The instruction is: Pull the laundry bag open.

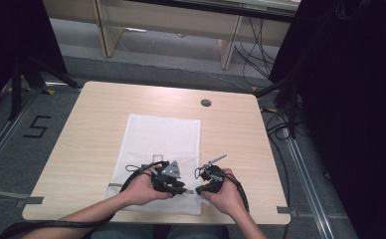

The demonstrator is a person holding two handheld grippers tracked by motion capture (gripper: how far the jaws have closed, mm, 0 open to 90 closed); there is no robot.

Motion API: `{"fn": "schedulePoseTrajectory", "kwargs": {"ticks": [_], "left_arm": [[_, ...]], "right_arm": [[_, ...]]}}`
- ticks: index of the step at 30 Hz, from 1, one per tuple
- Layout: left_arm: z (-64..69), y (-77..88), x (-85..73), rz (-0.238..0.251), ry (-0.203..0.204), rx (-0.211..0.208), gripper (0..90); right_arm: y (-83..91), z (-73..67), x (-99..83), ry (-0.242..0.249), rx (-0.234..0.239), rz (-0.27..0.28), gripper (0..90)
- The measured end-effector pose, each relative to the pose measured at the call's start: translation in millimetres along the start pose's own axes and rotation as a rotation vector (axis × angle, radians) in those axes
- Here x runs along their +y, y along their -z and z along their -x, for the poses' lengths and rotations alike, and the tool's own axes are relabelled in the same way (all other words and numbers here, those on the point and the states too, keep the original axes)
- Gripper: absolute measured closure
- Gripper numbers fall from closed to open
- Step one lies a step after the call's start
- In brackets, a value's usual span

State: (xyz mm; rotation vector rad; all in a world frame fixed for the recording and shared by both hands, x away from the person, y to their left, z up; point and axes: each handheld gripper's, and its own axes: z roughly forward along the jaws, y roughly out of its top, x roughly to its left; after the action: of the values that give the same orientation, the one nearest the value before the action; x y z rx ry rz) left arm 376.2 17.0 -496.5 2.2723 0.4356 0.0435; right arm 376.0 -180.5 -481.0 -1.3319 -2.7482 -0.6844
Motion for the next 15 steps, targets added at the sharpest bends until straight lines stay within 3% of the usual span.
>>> {"fn": "schedulePoseTrajectory", "kwargs": {"ticks": [2,5,10,11,15], "left_arm": [[1.2,-4.8,0.6,-0.007,-0.010,-0.008,74.8],[0.4,-6.5,1.1,-0.009,-0.006,-0.012,74.5],[-1.9,-10.1,0.7,-0.017,-0.008,-0.019,73.9],[-1.3,-11.5,0.5,-0.014,0.012,-0.024,73.9],[-0.5,-15.9,2.4,-0.019,0.002,-0.034,73.9]], "right_arm": [[-2.7,-2.8,1.9,0.032,-0.023,-0.008,90.0],[-3.1,-5.4,2.3,0.020,-0.045,-0.018,90.0],[-3.5,-2.7,1.7,0.015,-0.025,-0.013,90.0],[-3.4,-3.1,1.4,-0.005,-0.016,-0.017,90.0],[-3.9,-0.9,1.4,0.011,-0.014,-0.008,90.0]]}}
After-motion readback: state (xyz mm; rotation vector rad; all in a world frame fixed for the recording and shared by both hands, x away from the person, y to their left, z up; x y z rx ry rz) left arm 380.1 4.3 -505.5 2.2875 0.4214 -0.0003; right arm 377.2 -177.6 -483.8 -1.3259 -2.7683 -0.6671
